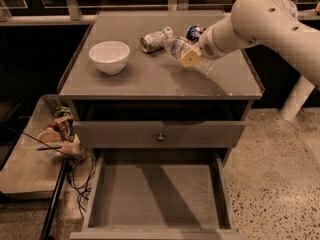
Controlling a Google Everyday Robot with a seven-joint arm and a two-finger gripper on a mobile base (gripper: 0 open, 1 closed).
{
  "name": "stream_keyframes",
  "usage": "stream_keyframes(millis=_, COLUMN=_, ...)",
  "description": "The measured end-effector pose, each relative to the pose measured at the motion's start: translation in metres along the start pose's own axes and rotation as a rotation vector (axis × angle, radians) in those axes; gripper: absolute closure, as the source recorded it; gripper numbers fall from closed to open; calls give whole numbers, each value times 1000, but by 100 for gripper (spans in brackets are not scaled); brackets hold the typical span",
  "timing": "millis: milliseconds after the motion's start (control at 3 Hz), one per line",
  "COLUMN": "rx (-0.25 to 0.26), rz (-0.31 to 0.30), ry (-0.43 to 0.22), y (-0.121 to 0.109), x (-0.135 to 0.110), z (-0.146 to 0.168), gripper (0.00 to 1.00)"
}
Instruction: Pick water bottle from middle drawer and place on counter
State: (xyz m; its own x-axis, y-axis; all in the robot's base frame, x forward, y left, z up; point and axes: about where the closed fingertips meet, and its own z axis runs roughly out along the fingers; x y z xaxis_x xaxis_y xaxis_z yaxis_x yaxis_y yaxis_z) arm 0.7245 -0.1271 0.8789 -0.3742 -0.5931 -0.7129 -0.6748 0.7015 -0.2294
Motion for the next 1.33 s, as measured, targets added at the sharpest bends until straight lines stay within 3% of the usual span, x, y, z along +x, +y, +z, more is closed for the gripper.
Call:
stream_keyframes(millis=667, rx=-33, rz=36, ry=40, y=-2, x=23, z=7, gripper=100)
stream_keyframes(millis=1000, rx=-34, rz=37, ry=47, y=-2, x=27, z=7, gripper=90)
stream_keyframes(millis=1333, rx=-34, rz=37, ry=47, y=-2, x=27, z=7, gripper=65)
